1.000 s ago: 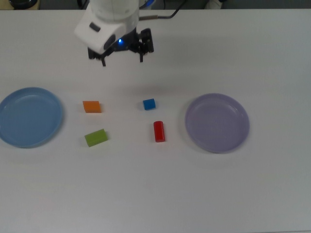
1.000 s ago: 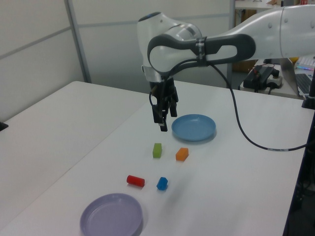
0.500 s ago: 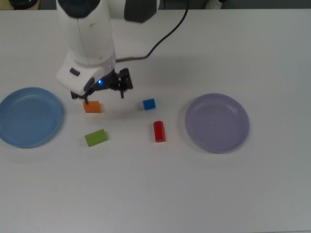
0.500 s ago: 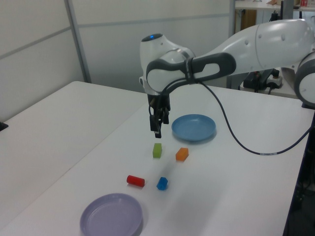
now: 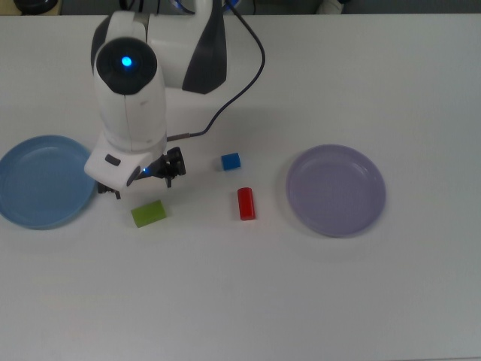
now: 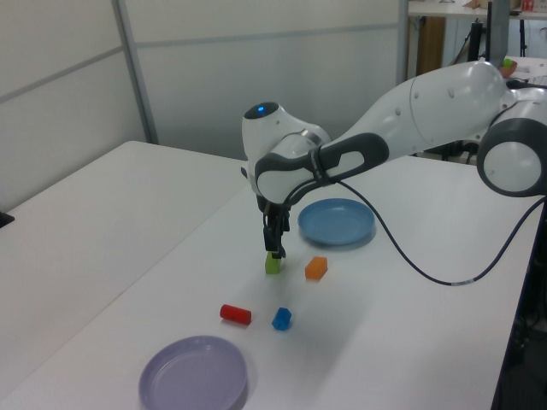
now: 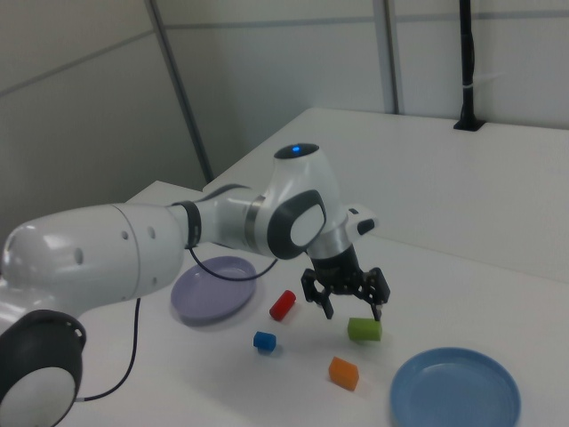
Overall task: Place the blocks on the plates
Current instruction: 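Lower the open gripper onto the green rectangular block, then close the gripper on the green block and lift it, then carry the green block over the light blue plate and release it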
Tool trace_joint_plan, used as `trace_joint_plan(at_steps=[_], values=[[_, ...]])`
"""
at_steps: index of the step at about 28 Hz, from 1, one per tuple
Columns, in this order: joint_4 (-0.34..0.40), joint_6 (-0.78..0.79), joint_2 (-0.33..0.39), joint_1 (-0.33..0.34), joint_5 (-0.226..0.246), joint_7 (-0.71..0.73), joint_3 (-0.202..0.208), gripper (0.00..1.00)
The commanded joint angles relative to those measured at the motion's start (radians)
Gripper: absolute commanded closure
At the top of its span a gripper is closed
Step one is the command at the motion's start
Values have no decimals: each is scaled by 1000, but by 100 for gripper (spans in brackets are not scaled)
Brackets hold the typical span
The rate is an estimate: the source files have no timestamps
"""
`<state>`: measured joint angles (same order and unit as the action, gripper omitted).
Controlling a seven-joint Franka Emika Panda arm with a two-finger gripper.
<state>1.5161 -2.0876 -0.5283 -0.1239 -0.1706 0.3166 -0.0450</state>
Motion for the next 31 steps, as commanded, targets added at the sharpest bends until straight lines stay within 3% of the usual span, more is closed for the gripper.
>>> trace_joint_plan(at_steps=[1, 11, 12, 15, 23, 24, 26, 31], values=[[3, -57, -39, -5, -26, 32, 0, 0], [-2, -75, -91, -3, -17, 26, 0, 0], [-2, -83, -93, -3, -13, 21, -1, 2], [-2, -106, -95, -7, -6, 13, -1, 36], [-2, -109, -96, -11, 17, 12, -1, 37], [-4, -109, -95, -11, 16, 13, -1, 46], [-4, -108, -93, -11, 17, 13, -1, 54], [-11, -95, -50, -26, 26, 13, -1, 54]])
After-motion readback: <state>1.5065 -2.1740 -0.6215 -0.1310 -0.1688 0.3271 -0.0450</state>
